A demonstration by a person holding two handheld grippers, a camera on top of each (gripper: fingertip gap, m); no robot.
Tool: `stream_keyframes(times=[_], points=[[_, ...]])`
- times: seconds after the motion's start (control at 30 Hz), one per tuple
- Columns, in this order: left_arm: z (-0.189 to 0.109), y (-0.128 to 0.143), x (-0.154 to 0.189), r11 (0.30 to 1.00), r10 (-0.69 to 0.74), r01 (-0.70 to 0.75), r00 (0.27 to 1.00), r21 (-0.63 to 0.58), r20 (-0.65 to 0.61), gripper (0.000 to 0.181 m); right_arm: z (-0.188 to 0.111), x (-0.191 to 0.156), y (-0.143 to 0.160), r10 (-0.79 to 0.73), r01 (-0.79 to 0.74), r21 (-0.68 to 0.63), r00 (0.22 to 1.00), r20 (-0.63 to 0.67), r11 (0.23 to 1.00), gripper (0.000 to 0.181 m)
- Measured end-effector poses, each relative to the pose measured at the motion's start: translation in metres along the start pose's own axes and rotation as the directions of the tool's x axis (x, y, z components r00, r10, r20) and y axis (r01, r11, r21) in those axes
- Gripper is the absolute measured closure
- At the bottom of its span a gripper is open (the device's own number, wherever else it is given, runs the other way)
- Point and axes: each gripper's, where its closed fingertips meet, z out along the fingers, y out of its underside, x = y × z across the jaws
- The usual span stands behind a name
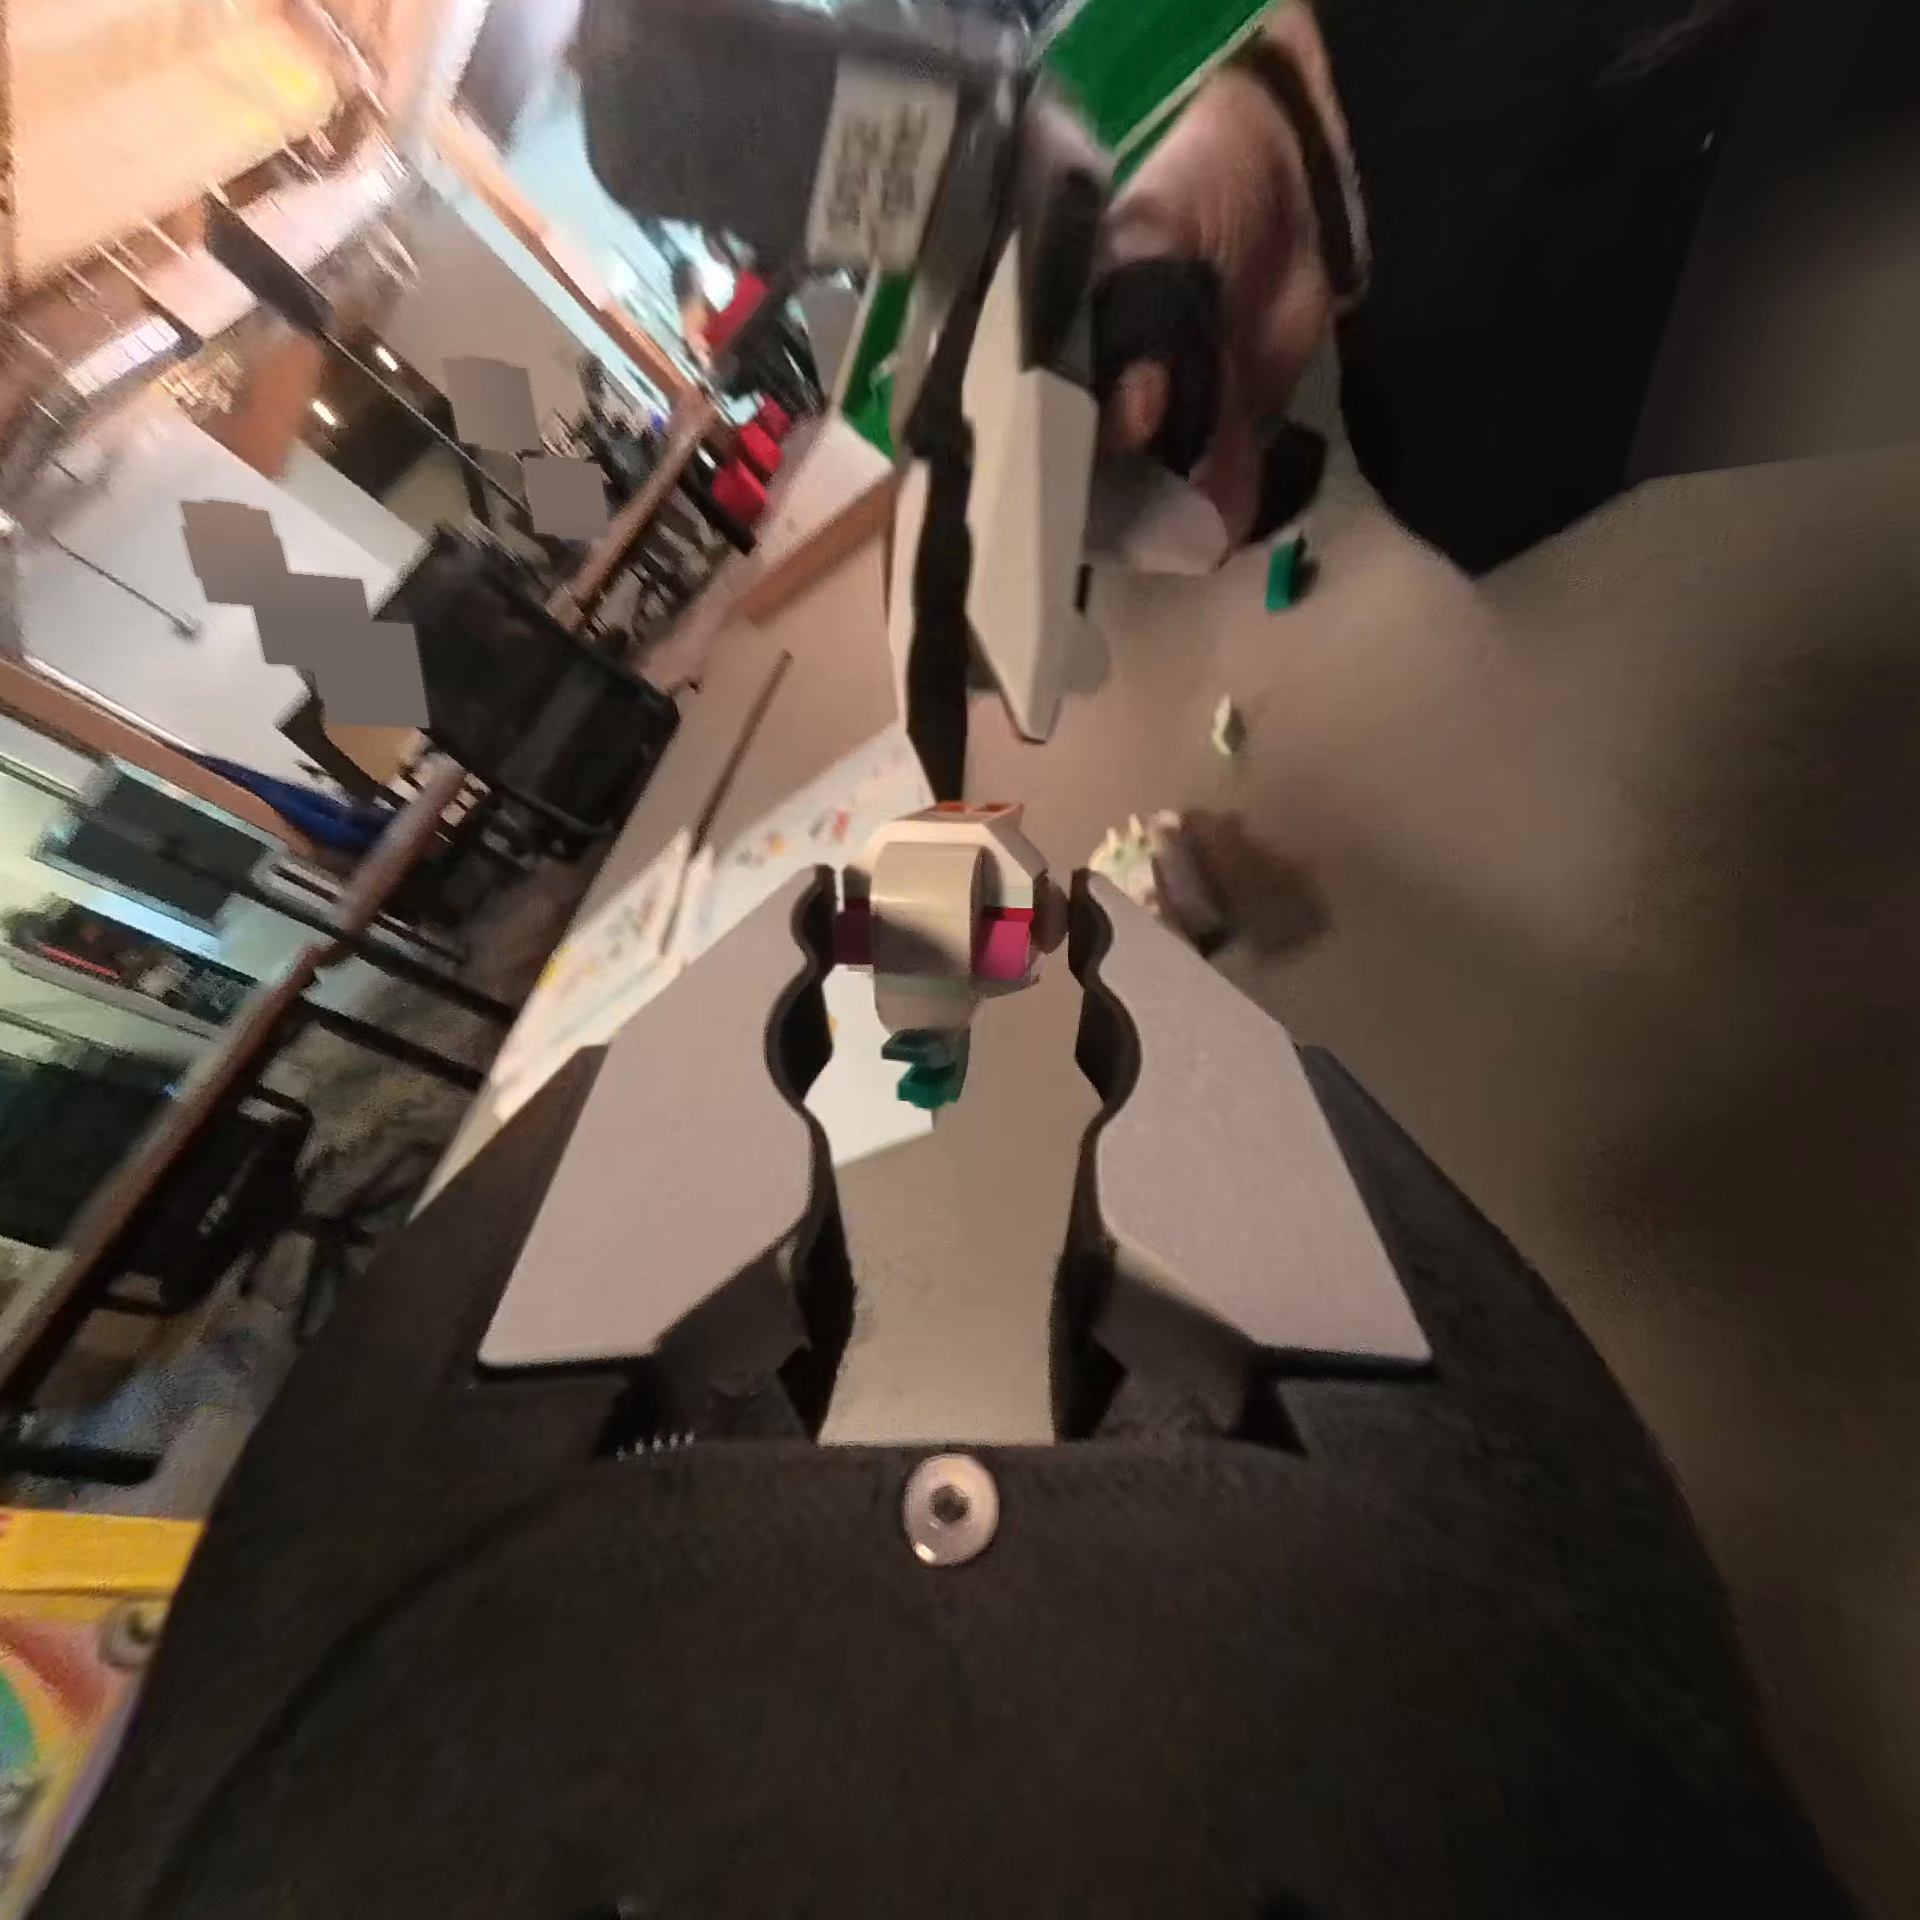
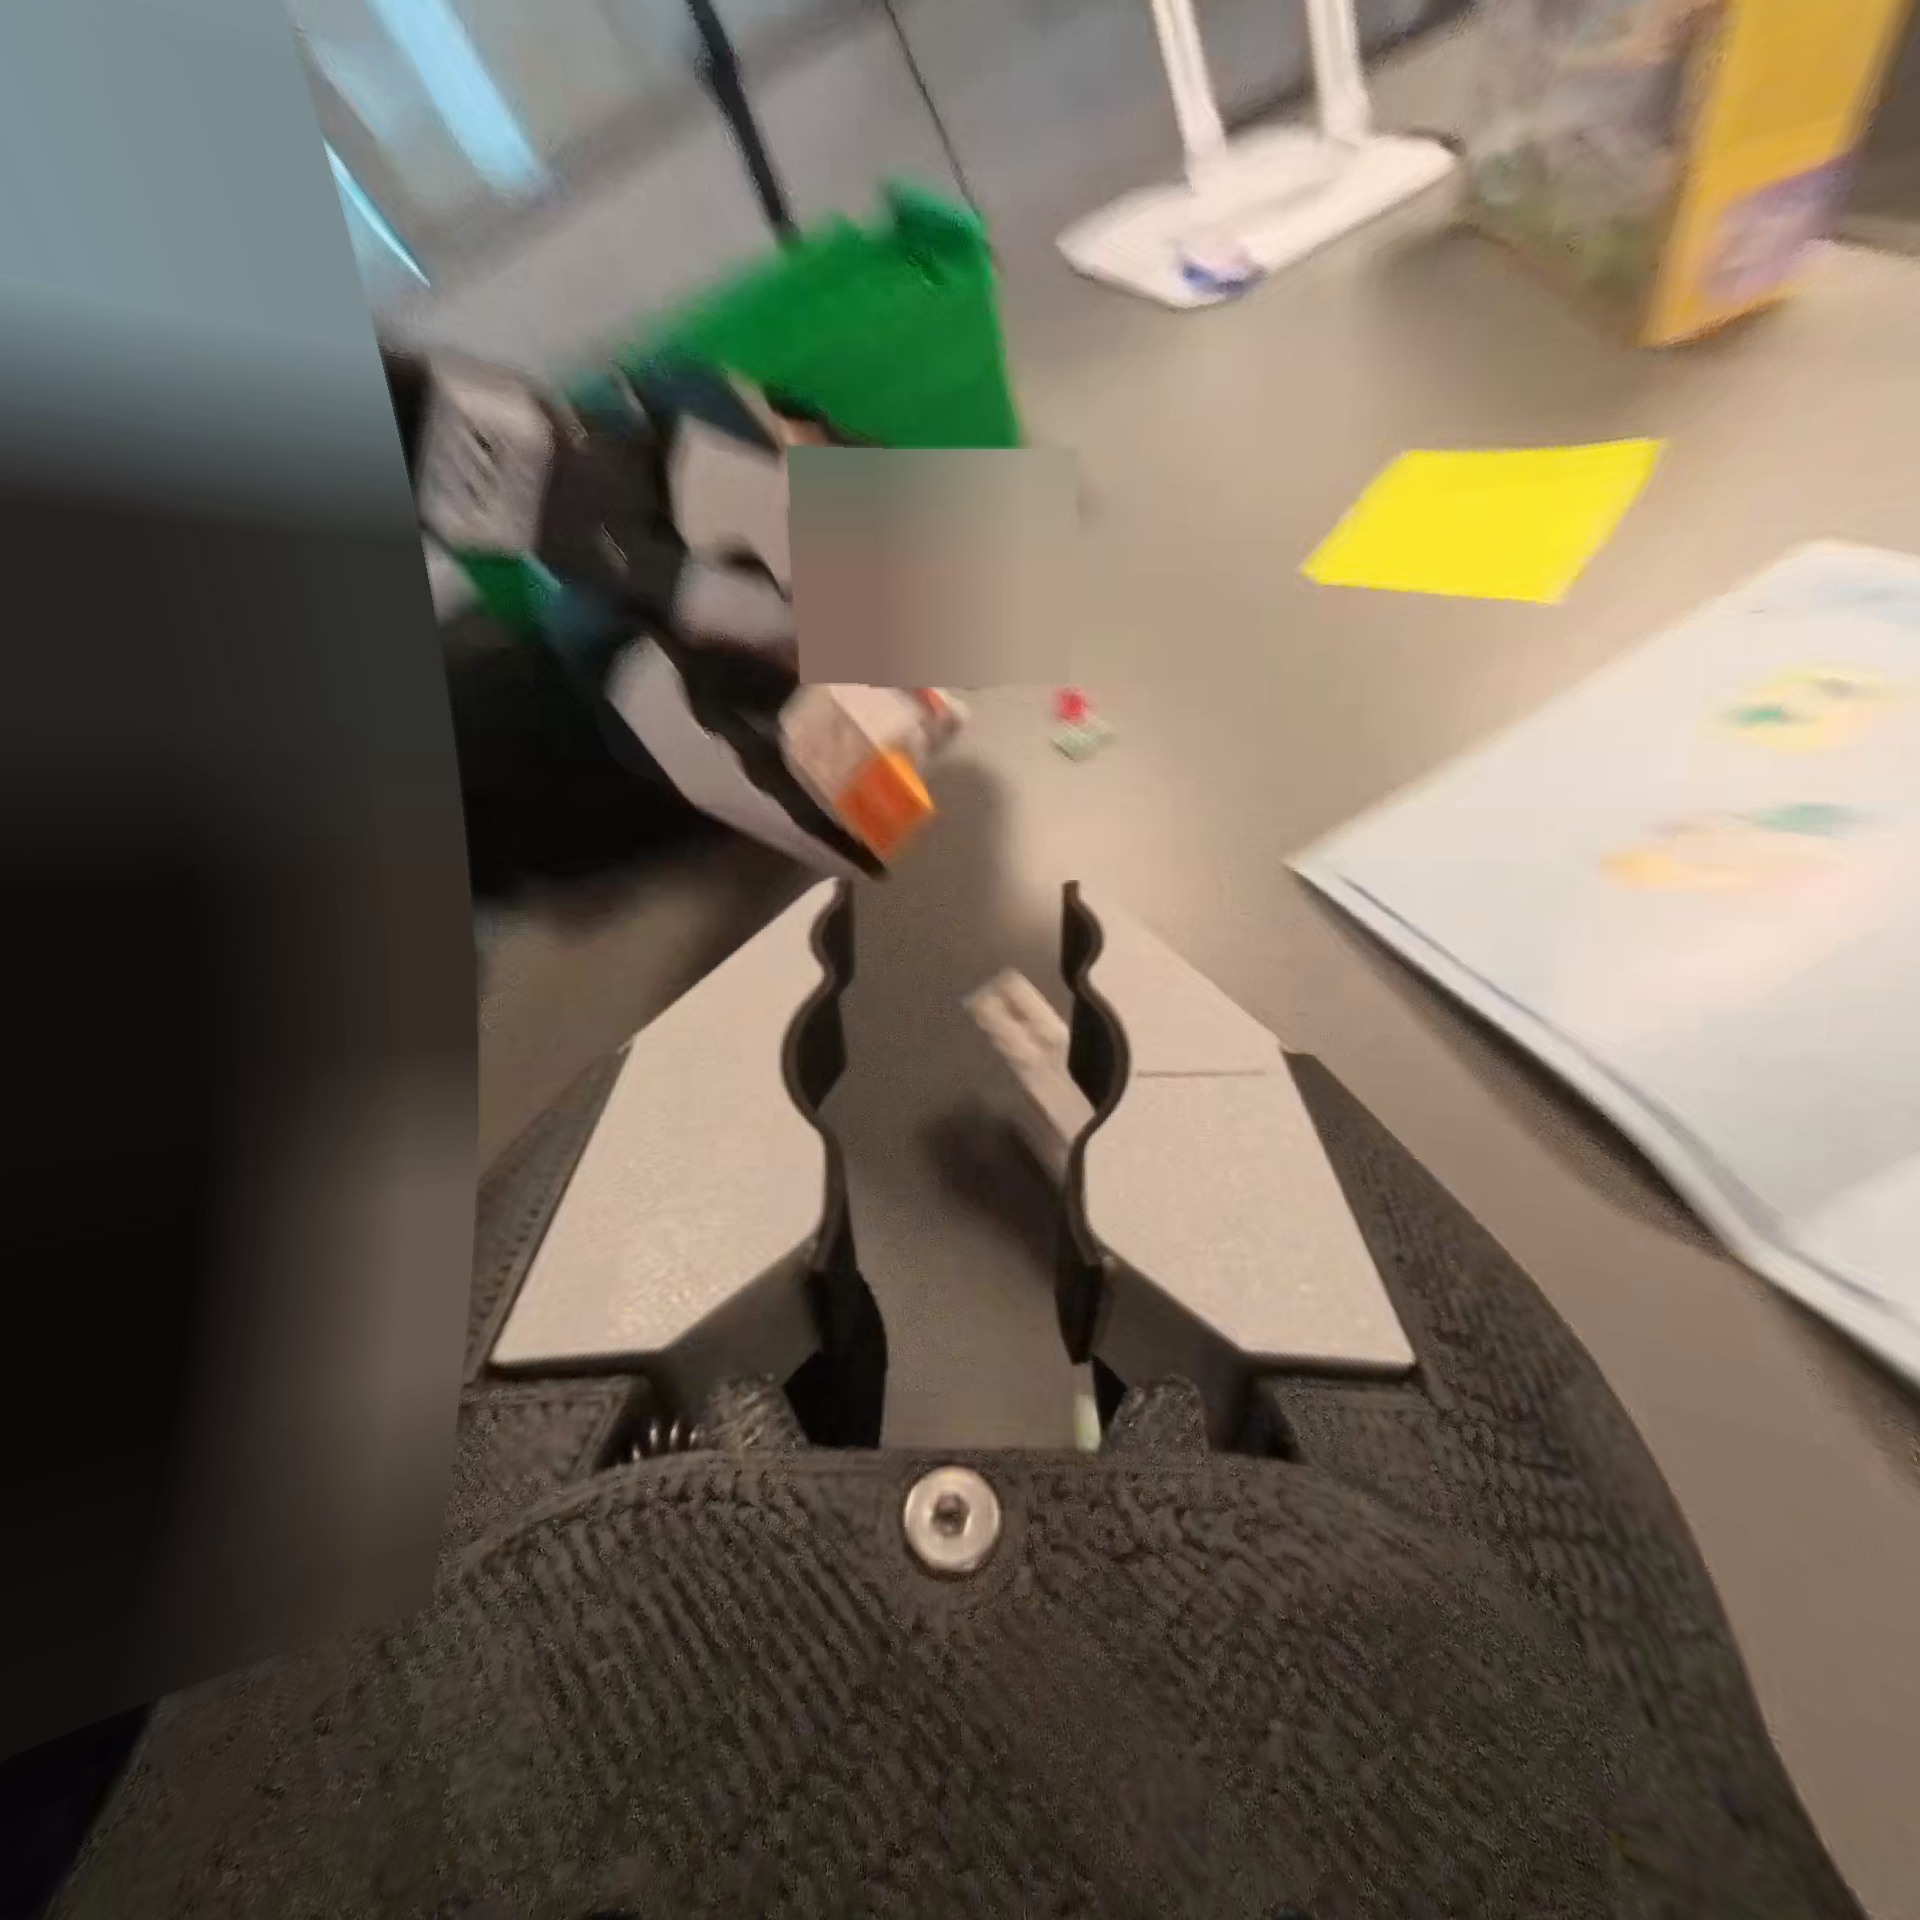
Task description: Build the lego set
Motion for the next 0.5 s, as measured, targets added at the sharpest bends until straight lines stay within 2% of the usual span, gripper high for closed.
stream_keyframes(times=[0.07,0.13,0.17,0.23,0.27,0.33,0.4,0.5], points=[[0.002,0.015,0.006,0.995,-0.085,0.08,0.994,-0.066,-0.075,0.138,-0.001,0.02,0.027,-0.203,0.17,-0.211,0.968,-0.145,0.963,0.126],[0.003,0.024,0.014,0.98,-0.172,0.155,0.974,-0.121,-0.148,0.138,0.0,0.029,0.053,-0.364,0.279,-0.392,0.917,-0.161,0.877,0.122],[0.003,0.026,0.017,0.973,-0.206,0.183,0.963,-0.138,-0.174,0.138,0.002,0.031,0.061,-0.412,0.312,-0.443,0.899,-0.148,0.841,0.121],[0.003,0.029,0.021,0.963,-0.249,0.219,0.947,-0.159,-0.205,0.138,0.006,0.033,0.073,-0.448,0.339,-0.495,0.886,-0.118,0.8,0.121],[0.003,0.03,0.022,0.959,-0.262,0.23,0.941,-0.164,-0.212,0.138,0.008,0.032,0.071,-0.443,0.342,-0.478,0.889,-0.112,0.809,0.124],[0.003,0.033,0.023,0.952,-0.286,0.252,0.933,-0.173,-0.218,0.138,0.008,0.036,0.07,-0.46,0.35,-0.49,0.88,-0.12,0.798,0.143],[0.005,0.036,0.023,0.943,-0.314,0.278,0.924,-0.182,-0.217,0.138,0.008,0.038,0.068,-0.486,0.367,-0.503,0.865,-0.125,0.783,0.149],[0.008,0.044,0.018,0.925,-0.353,0.315,0.919,-0.212,-0.176,0.137,0.003,0.048,0.047,-0.587,0.418,-0.504,0.773,-0.24,0.756,0.153]])
